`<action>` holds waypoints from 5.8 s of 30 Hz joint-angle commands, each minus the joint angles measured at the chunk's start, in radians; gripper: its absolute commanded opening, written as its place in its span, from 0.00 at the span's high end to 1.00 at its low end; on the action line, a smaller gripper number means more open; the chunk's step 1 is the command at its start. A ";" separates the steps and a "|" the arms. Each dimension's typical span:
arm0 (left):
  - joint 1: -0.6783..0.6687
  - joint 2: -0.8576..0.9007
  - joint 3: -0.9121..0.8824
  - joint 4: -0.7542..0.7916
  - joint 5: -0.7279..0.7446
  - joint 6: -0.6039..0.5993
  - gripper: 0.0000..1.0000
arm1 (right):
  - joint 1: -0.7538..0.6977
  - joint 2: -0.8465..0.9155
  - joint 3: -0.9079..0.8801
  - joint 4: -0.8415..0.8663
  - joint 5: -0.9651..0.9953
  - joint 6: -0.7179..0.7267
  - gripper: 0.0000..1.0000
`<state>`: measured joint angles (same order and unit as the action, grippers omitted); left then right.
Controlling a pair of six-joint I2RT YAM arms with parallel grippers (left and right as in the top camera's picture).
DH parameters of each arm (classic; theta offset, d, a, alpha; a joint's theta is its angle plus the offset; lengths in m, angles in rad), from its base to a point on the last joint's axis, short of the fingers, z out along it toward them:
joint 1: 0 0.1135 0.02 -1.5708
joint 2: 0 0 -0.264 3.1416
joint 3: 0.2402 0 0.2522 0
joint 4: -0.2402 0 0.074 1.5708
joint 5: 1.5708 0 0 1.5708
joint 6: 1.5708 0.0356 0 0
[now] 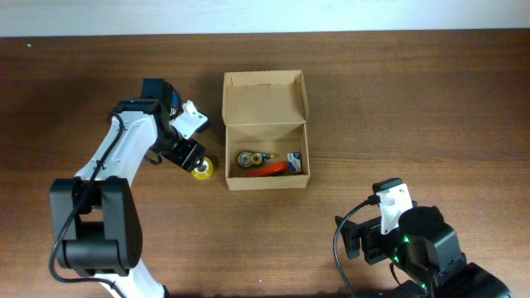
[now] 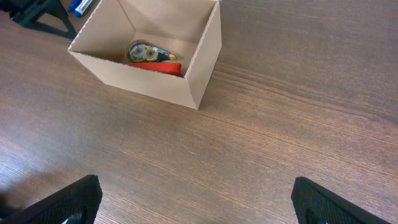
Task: Pack container
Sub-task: 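Move the left gripper to the yellow tape roll, then grasp the yellow tape roll with the left gripper and lift, then lower the tape roll into the box and open the left gripper, then move the left gripper to the blue marker and grasp it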
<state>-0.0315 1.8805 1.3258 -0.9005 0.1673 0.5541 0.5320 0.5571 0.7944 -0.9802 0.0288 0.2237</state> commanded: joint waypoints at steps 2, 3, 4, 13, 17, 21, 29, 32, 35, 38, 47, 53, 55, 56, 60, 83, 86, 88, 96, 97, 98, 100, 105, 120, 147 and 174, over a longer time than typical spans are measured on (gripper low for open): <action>0.002 0.014 -0.038 0.035 -0.034 -0.068 0.25 | 0.005 -0.006 -0.002 0.000 0.009 -0.003 0.01; 0.002 0.014 -0.046 0.047 -0.034 -0.079 0.25 | 0.005 -0.006 -0.002 0.000 0.009 -0.003 0.01; 0.002 0.014 -0.053 0.056 -0.034 -0.087 0.25 | 0.005 -0.006 -0.002 0.000 0.009 -0.003 0.01; 0.002 0.016 -0.090 0.109 0.023 -0.143 0.25 | 0.005 -0.006 -0.002 0.000 0.009 -0.003 0.01; 0.002 0.016 -0.101 0.142 -0.005 -0.173 0.27 | 0.005 -0.006 -0.002 0.000 0.009 -0.003 0.01; 0.002 0.018 -0.102 0.150 -0.007 -0.172 0.32 | 0.005 -0.006 -0.002 0.000 0.009 -0.003 0.01; 0.001 0.018 -0.148 0.148 0.053 -0.172 0.32 | 0.005 -0.006 -0.002 0.000 0.009 -0.003 0.01; -0.005 0.018 -0.148 0.153 0.053 -0.172 0.31 | 0.005 -0.006 -0.002 0.000 0.009 -0.003 0.01; -0.019 0.018 -0.148 0.166 0.045 -0.173 0.32 | 0.005 -0.006 -0.002 0.000 0.009 -0.003 0.01; -0.036 0.018 -0.148 0.177 0.002 -0.177 0.32 | 0.005 -0.006 -0.002 0.000 0.009 -0.003 0.01; -0.036 0.018 -0.150 0.183 -0.064 -0.195 0.41 | 0.005 -0.006 -0.002 0.000 0.009 -0.003 0.01; -0.036 0.018 -0.209 0.209 -0.064 -0.195 0.46 | 0.005 -0.006 -0.002 0.000 0.009 -0.003 0.01; -0.036 0.018 -0.211 0.210 -0.064 -0.195 0.59 | 0.005 -0.006 -0.002 0.000 0.009 -0.003 0.01; -0.036 0.018 -0.211 0.212 -0.065 -0.195 0.73 | 0.005 -0.006 -0.002 0.000 0.009 -0.003 0.01; -0.036 0.018 -0.211 0.213 -0.071 -0.203 0.95 | 0.005 -0.006 -0.002 0.000 0.009 -0.003 0.01; -0.424 -0.314 0.055 0.229 -0.205 -0.381 0.98 | 0.005 -0.006 -0.002 0.000 0.009 -0.003 0.01; -0.497 -0.266 0.055 0.265 -0.205 -0.381 0.98 | 0.005 -0.006 -0.002 0.000 0.009 -0.003 0.01; -0.537 -0.214 0.055 0.285 -0.205 -0.381 0.98 | 0.005 -0.006 -0.002 0.000 0.009 -0.003 0.01; -0.588 -0.040 0.055 0.336 -0.203 -0.385 0.98 | 0.005 -0.006 -0.002 0.000 0.009 -0.003 0.01; -0.589 -0.032 0.055 0.337 -0.187 -0.385 0.98 | 0.005 -0.006 -0.002 0.000 0.009 -0.003 0.01; -0.590 -0.029 0.055 0.339 -0.166 -0.385 0.98 | 0.005 -0.006 -0.002 0.000 0.009 -0.003 0.01; -0.595 -0.029 0.055 0.343 -0.148 -0.385 0.98 | 0.005 -0.006 -0.002 0.000 0.009 -0.003 0.01; -0.616 -0.003 0.055 0.370 -0.150 -0.385 0.98 | 0.005 -0.006 -0.002 0.000 0.009 -0.003 0.01; -0.616 0.071 0.055 0.411 -0.201 -0.385 0.69 | 0.005 -0.006 -0.002 0.000 0.009 -0.003 0.01; -0.322 -0.260 0.286 0.129 -0.318 -0.385 0.60 | 0.005 -0.006 -0.002 0.000 0.009 -0.003 0.01; 0.043 0.216 0.278 0.167 -0.155 -0.385 0.66 | 0.005 -0.006 -0.002 0.000 0.009 -0.003 0.01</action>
<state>-0.0135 2.0651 1.6009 -0.7372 -0.0025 0.1738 0.5320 0.5571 0.7944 -0.9802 0.0288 0.2241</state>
